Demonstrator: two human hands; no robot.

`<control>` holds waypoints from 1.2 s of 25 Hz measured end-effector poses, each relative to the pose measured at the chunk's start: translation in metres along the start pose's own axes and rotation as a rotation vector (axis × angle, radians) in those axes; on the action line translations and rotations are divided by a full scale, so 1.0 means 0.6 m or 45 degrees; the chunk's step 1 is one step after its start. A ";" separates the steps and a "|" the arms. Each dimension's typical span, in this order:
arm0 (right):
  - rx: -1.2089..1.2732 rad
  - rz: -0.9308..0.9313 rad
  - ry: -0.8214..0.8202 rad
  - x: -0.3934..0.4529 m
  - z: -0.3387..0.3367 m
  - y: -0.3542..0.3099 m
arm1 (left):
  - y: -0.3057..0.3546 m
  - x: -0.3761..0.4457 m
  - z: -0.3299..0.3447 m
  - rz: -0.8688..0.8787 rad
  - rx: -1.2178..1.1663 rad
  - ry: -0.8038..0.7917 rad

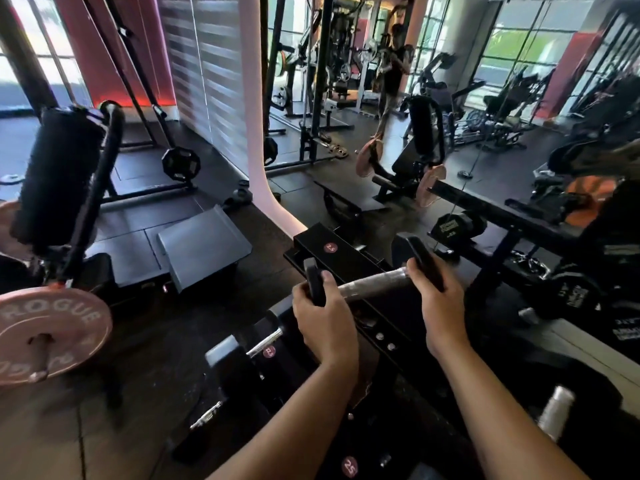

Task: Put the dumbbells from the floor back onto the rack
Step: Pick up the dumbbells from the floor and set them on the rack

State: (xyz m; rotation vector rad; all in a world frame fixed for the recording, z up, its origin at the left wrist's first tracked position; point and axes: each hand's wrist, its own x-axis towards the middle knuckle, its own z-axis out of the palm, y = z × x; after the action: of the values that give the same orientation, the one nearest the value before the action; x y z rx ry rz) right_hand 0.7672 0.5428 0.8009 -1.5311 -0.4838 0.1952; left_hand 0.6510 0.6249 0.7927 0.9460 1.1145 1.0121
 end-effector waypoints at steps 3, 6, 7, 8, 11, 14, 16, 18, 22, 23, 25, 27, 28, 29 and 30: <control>0.026 0.030 -0.070 0.100 0.015 0.029 | -0.015 0.056 0.075 0.023 -0.016 0.056; 0.016 0.028 -0.117 0.205 0.036 0.069 | -0.028 0.113 0.144 0.025 -0.011 0.139; 0.011 0.032 -0.132 0.238 0.045 0.083 | -0.035 0.137 0.162 0.014 -0.006 0.161; -0.003 0.040 -0.157 0.266 0.056 0.098 | -0.045 0.161 0.179 0.003 0.000 0.191; 0.003 0.052 -0.225 0.334 0.084 0.137 | -0.063 0.216 0.220 0.004 0.003 0.236; -0.020 0.050 -0.287 0.399 0.121 0.181 | -0.090 0.289 0.256 -0.034 0.021 0.273; -0.032 0.072 -0.319 0.439 0.145 0.211 | -0.108 0.336 0.277 -0.053 0.046 0.287; -0.051 0.100 -0.322 0.472 0.166 0.239 | -0.128 0.374 0.293 -0.065 0.052 0.301; -0.117 0.135 -0.372 0.543 0.213 0.303 | -0.179 0.460 0.325 -0.121 0.099 0.349; -0.125 0.144 -0.383 0.557 0.223 0.319 | -0.189 0.479 0.331 -0.132 0.126 0.361; -0.132 0.177 -0.377 0.581 0.239 0.348 | -0.204 0.511 0.342 -0.147 0.138 0.370; -0.156 0.221 -0.362 0.599 0.252 0.373 | -0.217 0.535 0.352 -0.162 0.129 0.367; -0.165 0.236 -0.367 0.607 0.258 0.383 | -0.221 0.544 0.357 -0.170 0.127 0.368; -0.163 0.247 -0.377 0.614 0.264 0.391 | -0.223 0.550 0.362 -0.173 0.124 0.374; -0.159 0.250 -0.380 0.621 0.268 0.398 | -0.226 0.554 0.366 -0.171 0.121 0.381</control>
State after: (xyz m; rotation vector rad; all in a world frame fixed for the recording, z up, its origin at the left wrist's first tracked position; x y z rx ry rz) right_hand 1.0739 0.8554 0.6280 -1.6806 -0.5891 0.5607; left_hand 0.9322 0.8877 0.6218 0.7987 1.4673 1.0188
